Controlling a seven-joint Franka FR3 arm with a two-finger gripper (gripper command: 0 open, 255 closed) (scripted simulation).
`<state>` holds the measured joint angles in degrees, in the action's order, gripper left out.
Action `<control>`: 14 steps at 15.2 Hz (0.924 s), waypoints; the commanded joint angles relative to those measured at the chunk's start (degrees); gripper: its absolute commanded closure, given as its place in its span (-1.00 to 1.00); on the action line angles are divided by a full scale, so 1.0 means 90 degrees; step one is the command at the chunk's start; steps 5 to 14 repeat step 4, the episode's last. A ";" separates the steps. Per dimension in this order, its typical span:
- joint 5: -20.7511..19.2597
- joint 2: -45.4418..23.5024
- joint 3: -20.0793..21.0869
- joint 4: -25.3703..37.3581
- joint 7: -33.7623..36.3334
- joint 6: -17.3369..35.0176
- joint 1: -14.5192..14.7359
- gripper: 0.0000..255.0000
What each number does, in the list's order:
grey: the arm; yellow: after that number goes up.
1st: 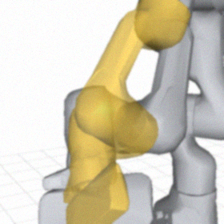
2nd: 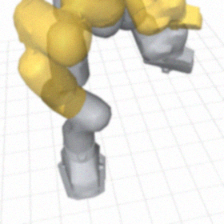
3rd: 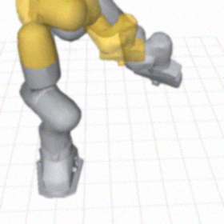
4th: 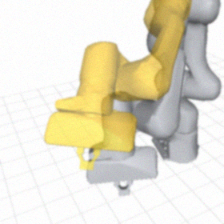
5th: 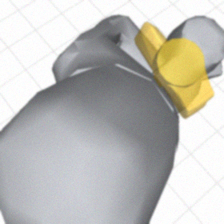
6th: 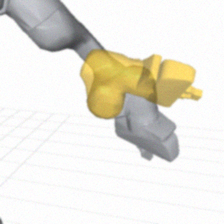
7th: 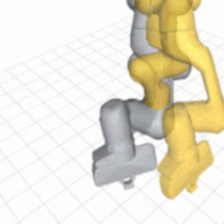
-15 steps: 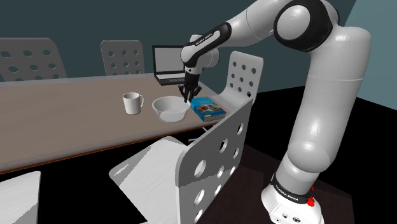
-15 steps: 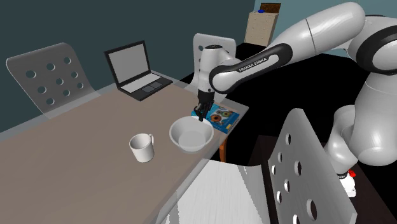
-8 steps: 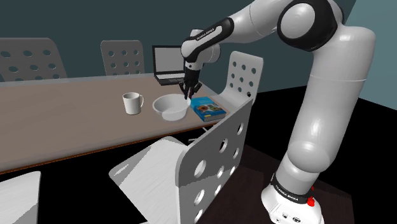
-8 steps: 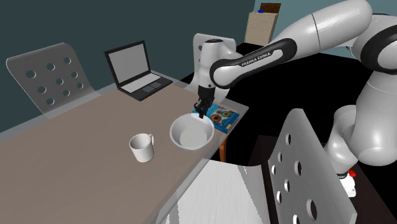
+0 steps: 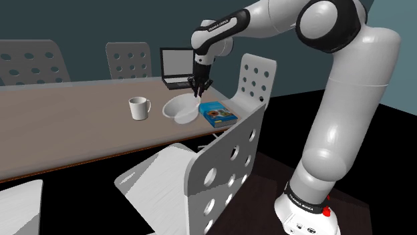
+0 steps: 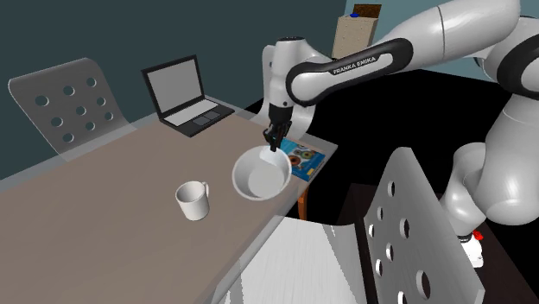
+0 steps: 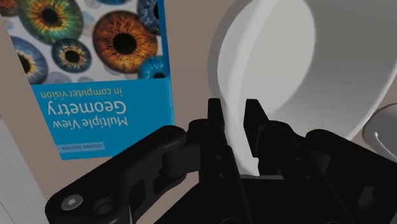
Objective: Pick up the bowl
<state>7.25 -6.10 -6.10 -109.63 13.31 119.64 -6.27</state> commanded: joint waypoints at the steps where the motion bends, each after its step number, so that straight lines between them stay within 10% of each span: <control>1: -0.0020 0.0064 0.0003 0.0113 0.0039 -0.0169 0.0007 1.00; 14: -0.0029 0.0089 0.0002 0.0181 0.0051 -0.0261 0.0007 1.00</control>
